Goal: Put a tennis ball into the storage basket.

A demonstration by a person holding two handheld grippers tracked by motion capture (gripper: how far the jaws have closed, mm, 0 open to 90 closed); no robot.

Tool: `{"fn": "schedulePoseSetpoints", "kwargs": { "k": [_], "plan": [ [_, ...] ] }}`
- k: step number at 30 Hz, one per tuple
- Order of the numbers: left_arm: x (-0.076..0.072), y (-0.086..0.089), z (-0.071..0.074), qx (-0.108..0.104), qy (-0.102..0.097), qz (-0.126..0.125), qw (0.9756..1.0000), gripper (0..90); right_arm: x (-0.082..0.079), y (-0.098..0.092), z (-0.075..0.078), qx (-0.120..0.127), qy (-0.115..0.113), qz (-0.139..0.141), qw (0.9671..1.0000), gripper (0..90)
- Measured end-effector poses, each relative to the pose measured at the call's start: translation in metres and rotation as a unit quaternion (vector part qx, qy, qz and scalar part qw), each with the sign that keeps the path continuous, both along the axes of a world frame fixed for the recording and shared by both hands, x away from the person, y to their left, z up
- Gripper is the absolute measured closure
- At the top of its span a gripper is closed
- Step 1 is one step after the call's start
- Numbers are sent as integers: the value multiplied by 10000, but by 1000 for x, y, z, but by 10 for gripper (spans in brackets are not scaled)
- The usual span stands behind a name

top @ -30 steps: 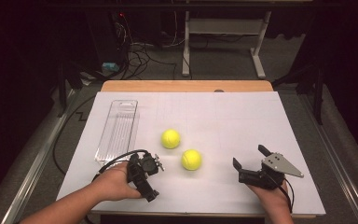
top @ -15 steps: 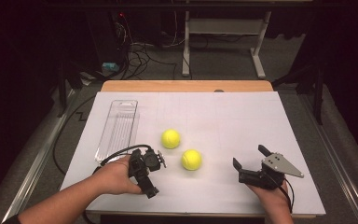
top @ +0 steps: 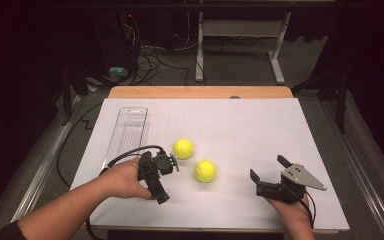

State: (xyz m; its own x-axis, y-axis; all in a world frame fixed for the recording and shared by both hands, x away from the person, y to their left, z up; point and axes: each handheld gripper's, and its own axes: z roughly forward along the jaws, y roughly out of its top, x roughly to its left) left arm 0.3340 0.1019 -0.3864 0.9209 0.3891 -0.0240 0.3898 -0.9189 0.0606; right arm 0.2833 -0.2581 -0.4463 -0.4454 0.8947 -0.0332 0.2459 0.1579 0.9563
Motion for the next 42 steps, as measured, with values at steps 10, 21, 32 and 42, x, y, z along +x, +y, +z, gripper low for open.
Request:
{"fn": "schedulePoseSetpoints", "kwargs": {
  "k": [10, 21, 32, 42],
  "plan": [
    [15, -1, 12, 37, -59, 67, 10000, 5, 0, 0, 0, 5, -4, 8, 10000, 0],
    [32, 0, 24, -15, -144, 233, 9996, 5, 1, -1, 0, -49, 20, 47, 10000, 0],
    [52, -2, 31, -32, -161, 476, 9987, 6, 3, -1, 1, -83, 37, 65, 9999, 0],
    [69, -6, 33, -72, -166, 715, 9973, 6, 5, 0, 2, -144, 13, 110, 9998, 0]
  ]
}}
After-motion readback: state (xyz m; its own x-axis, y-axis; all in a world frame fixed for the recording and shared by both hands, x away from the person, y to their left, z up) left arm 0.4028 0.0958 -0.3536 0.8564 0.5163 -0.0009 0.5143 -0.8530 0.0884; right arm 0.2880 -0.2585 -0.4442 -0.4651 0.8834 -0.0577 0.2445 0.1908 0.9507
